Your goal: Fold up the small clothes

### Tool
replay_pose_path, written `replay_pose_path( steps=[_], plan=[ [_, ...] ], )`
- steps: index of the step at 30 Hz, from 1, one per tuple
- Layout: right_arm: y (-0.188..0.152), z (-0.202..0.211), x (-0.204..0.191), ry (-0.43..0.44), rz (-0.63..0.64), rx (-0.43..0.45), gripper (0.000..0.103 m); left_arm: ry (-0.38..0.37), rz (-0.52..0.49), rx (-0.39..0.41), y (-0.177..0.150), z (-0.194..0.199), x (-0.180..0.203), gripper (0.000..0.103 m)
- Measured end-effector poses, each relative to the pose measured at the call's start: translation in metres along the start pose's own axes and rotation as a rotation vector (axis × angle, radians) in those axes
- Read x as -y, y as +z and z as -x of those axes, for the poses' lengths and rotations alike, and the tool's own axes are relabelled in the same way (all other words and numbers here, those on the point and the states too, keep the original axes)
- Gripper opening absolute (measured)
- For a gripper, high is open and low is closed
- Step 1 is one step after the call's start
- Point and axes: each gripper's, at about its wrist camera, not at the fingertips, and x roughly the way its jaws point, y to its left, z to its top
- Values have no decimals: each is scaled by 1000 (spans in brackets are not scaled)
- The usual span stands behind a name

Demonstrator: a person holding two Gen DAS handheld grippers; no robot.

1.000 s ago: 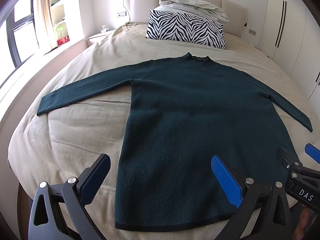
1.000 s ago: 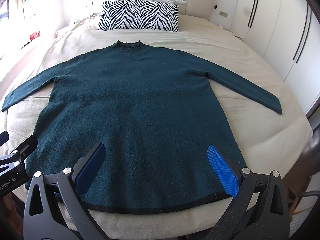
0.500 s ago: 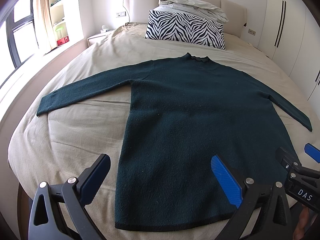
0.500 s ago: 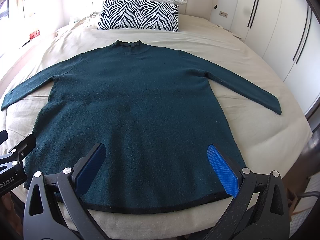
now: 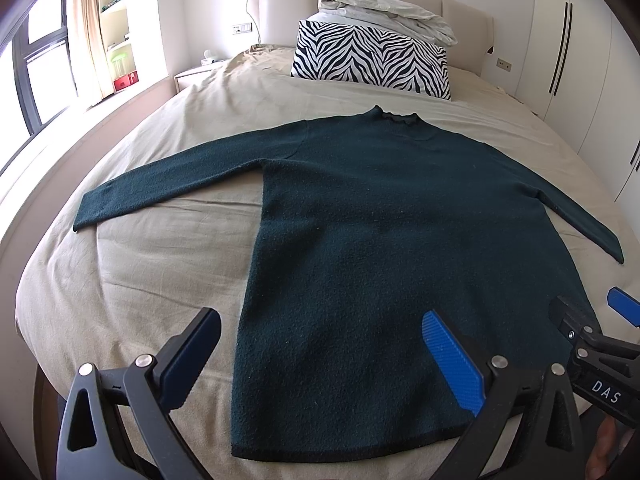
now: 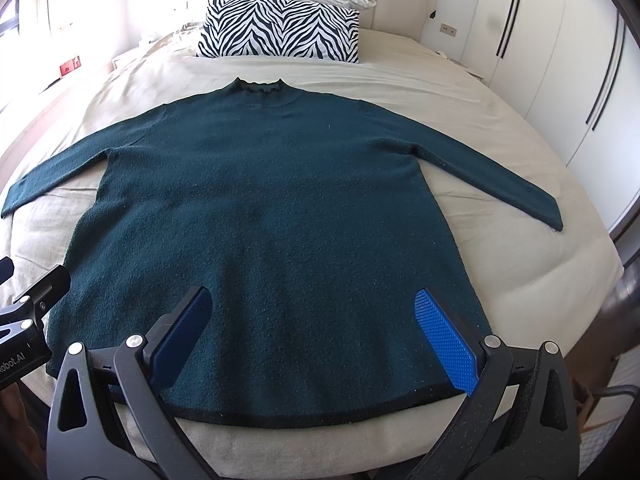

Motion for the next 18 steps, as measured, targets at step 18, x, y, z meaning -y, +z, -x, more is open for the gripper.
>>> replay_pose_path(
  steps=[18],
  plan=[
    [-1,-3,-5,-1,3,-8,103,-5,4,-7,-2,1,-1,103]
  ],
)
